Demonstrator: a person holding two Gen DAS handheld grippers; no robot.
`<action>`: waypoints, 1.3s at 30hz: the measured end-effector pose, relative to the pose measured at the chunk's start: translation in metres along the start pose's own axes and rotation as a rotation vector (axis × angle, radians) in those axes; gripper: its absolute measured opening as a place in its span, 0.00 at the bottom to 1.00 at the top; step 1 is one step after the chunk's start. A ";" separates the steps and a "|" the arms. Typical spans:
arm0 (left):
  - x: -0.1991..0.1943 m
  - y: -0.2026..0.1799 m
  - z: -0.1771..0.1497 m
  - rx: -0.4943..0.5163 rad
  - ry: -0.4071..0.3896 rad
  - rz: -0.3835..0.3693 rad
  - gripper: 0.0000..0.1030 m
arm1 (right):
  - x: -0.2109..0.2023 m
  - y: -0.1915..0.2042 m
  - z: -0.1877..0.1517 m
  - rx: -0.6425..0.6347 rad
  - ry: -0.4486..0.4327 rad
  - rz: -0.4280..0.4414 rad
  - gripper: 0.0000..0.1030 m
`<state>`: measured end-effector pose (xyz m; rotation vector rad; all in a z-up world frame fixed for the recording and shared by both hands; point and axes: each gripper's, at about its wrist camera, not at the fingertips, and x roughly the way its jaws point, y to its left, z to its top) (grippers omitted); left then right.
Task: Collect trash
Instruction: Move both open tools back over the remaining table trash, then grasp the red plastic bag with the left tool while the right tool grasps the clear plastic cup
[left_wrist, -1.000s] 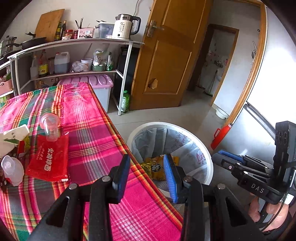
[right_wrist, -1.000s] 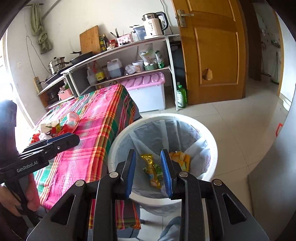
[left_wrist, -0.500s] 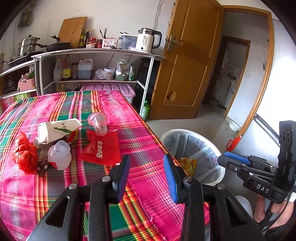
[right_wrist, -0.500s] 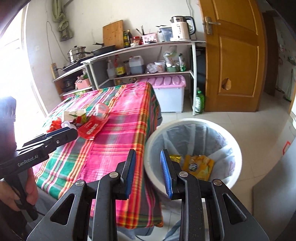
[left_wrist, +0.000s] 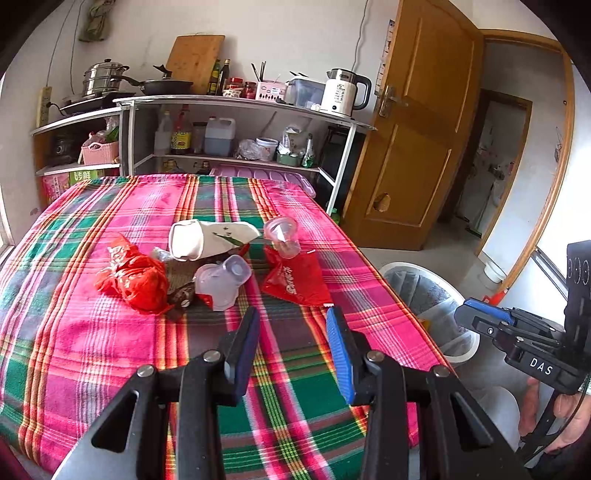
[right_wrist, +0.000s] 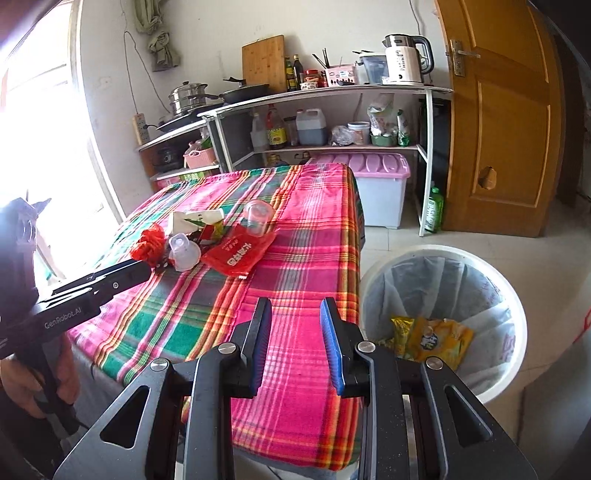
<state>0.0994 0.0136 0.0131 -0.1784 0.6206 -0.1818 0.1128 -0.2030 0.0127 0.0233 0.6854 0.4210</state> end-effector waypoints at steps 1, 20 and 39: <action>-0.001 0.004 0.000 -0.009 0.000 0.008 0.38 | 0.002 0.003 0.001 -0.007 0.001 0.008 0.28; 0.010 0.086 0.014 -0.117 0.008 0.213 0.51 | 0.048 0.060 0.020 -0.142 0.028 0.129 0.35; 0.056 0.125 0.015 -0.248 0.114 0.218 0.50 | 0.088 0.086 0.042 -0.184 0.057 0.179 0.35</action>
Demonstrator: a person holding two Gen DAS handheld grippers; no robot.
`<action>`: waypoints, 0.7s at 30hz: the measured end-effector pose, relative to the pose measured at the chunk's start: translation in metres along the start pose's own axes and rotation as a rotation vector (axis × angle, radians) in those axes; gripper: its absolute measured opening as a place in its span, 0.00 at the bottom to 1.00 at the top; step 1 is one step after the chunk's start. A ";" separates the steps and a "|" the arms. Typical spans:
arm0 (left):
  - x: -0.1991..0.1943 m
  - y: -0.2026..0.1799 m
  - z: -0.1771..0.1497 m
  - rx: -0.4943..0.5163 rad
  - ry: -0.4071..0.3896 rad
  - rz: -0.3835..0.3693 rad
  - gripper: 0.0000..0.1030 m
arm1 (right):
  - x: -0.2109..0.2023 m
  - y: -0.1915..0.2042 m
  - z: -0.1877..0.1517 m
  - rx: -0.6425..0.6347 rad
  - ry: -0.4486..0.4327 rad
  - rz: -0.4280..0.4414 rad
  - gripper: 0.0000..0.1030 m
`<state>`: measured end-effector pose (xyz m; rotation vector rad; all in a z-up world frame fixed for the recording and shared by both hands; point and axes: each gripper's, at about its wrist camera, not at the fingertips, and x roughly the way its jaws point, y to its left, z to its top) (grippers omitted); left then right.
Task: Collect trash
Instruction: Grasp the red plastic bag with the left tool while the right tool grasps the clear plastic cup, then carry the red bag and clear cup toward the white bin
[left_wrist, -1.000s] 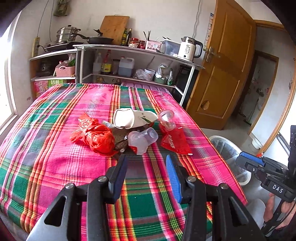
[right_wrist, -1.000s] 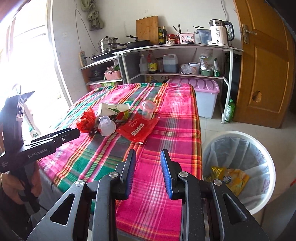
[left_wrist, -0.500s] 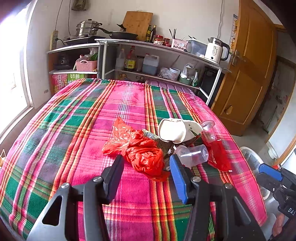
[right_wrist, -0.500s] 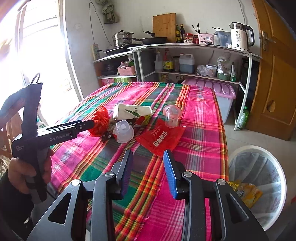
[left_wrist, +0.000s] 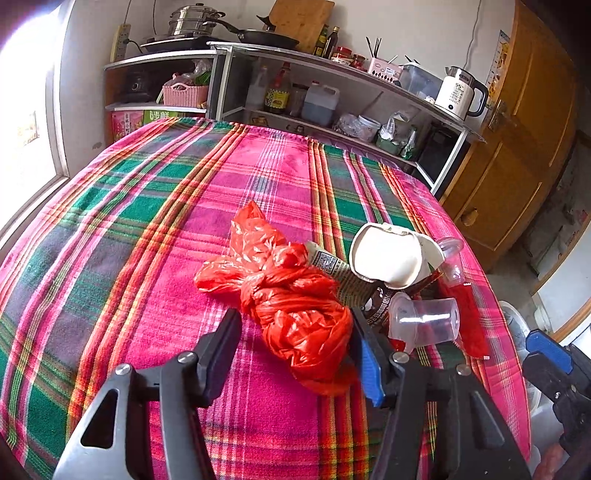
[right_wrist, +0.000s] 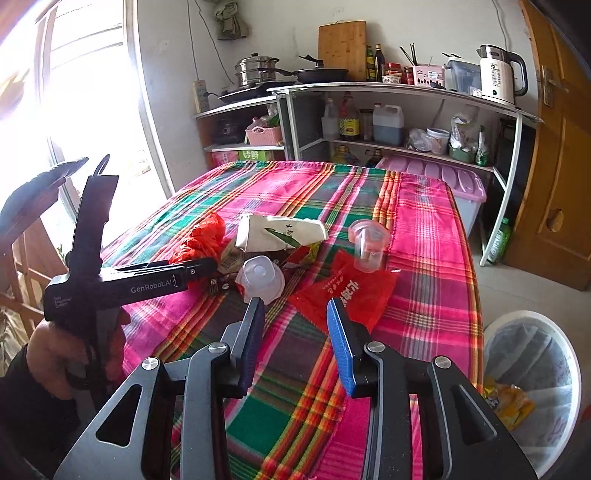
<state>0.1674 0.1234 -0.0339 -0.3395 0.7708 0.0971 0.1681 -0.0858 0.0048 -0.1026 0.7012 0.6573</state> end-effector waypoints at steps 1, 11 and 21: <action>-0.001 0.003 -0.001 -0.006 0.000 -0.011 0.48 | 0.003 0.001 0.002 -0.003 0.003 0.007 0.36; -0.021 0.015 -0.008 -0.005 -0.032 -0.062 0.46 | 0.048 0.021 0.020 -0.039 0.052 0.056 0.40; -0.036 0.025 -0.011 0.006 -0.058 -0.086 0.46 | 0.082 0.024 0.023 -0.024 0.126 0.036 0.40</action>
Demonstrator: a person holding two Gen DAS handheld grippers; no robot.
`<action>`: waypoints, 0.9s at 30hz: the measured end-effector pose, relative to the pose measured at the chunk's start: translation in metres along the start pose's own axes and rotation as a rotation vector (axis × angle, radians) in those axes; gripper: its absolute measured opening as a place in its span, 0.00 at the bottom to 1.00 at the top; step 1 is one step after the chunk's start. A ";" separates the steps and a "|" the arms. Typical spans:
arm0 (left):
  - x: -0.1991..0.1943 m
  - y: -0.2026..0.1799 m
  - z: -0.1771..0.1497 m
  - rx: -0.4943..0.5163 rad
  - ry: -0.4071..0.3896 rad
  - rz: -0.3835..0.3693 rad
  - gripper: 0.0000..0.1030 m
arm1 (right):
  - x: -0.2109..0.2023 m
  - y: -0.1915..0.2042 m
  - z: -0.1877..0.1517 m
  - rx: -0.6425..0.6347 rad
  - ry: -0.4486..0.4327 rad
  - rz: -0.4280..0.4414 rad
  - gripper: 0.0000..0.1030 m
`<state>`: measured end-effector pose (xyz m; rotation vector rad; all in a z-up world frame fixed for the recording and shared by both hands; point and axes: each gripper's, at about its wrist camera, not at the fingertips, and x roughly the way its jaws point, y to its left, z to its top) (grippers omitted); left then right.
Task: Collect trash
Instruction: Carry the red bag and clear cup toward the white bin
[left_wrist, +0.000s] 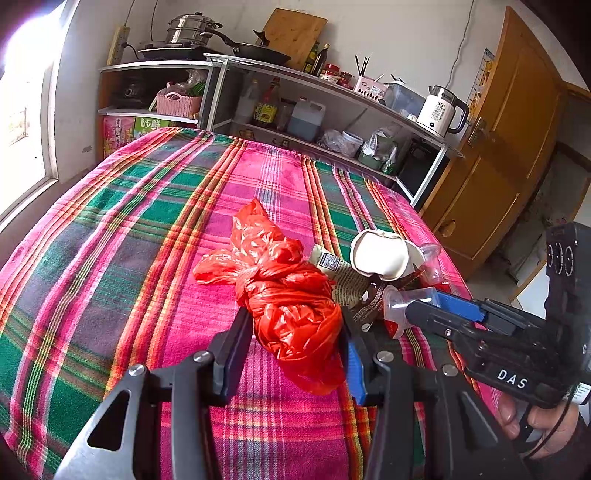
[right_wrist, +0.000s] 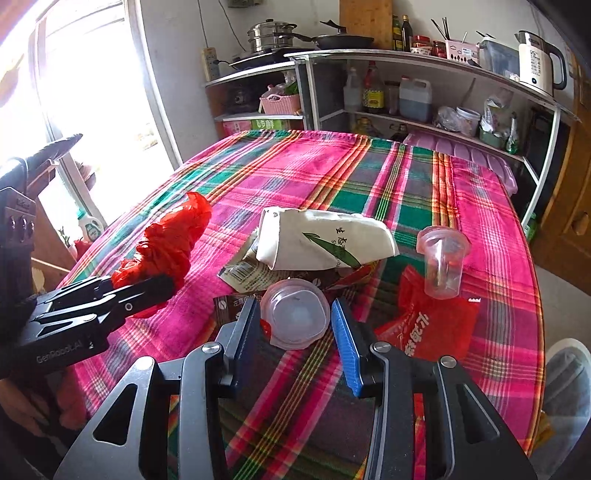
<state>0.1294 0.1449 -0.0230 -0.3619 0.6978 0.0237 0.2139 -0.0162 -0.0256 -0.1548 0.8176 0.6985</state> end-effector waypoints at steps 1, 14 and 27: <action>-0.001 0.001 0.000 0.001 -0.002 -0.001 0.46 | 0.000 0.000 -0.001 -0.001 0.002 -0.002 0.36; -0.021 -0.009 -0.004 0.041 -0.029 -0.020 0.46 | -0.033 0.012 -0.008 0.006 -0.052 0.025 0.29; -0.043 -0.059 -0.014 0.128 -0.036 -0.095 0.46 | -0.097 -0.015 -0.041 0.093 -0.126 -0.019 0.29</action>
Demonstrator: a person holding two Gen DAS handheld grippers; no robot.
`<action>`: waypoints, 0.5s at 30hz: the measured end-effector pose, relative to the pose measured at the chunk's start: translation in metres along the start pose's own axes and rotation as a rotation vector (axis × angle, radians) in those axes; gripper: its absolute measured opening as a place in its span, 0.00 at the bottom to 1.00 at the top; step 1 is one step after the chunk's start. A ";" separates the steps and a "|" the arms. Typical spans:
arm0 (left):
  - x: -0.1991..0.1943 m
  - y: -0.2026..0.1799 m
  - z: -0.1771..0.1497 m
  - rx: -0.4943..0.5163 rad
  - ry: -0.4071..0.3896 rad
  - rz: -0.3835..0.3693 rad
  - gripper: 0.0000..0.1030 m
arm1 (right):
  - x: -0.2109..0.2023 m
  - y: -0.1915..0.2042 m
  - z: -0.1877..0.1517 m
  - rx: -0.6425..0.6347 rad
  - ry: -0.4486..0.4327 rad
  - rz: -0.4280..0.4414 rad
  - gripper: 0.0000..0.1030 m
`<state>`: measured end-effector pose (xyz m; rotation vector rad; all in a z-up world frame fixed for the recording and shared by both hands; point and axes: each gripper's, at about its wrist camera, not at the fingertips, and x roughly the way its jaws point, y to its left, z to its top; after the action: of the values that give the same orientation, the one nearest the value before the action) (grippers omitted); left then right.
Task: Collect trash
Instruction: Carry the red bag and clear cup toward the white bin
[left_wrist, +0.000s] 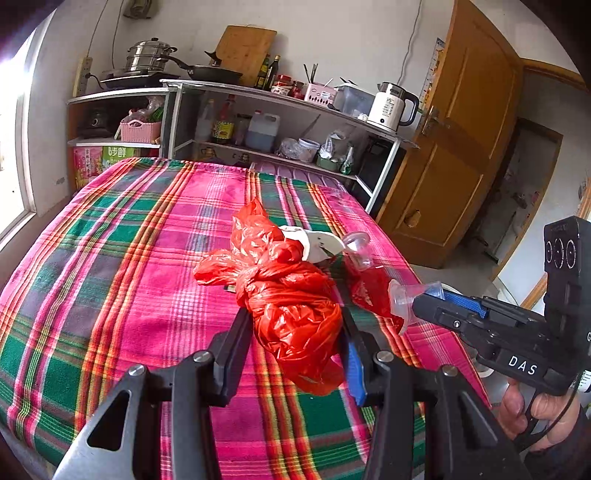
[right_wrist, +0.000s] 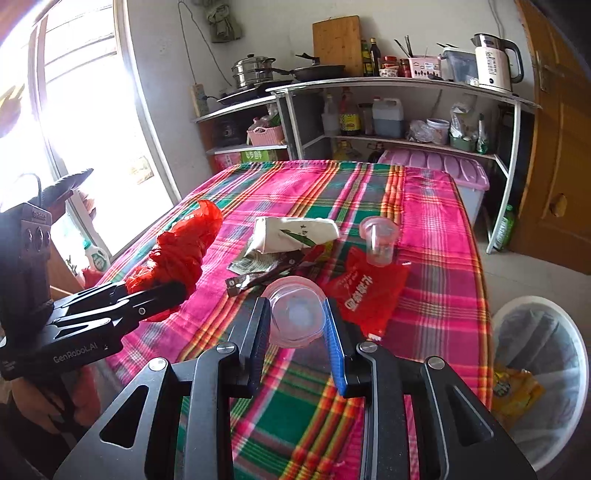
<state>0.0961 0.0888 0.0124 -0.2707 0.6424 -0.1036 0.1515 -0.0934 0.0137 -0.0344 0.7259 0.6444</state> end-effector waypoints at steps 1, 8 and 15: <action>0.000 -0.005 0.000 0.008 0.002 -0.008 0.46 | -0.005 -0.003 -0.003 0.009 -0.005 -0.007 0.29; 0.004 -0.046 0.001 0.073 0.013 -0.062 0.46 | -0.038 -0.034 -0.018 0.079 -0.043 -0.054 0.29; 0.015 -0.088 0.004 0.133 0.028 -0.124 0.46 | -0.065 -0.063 -0.031 0.141 -0.074 -0.103 0.29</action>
<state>0.1092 0.0024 0.0313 -0.1805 0.6439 -0.2684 0.1313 -0.1863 0.0192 0.0806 0.6921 0.4930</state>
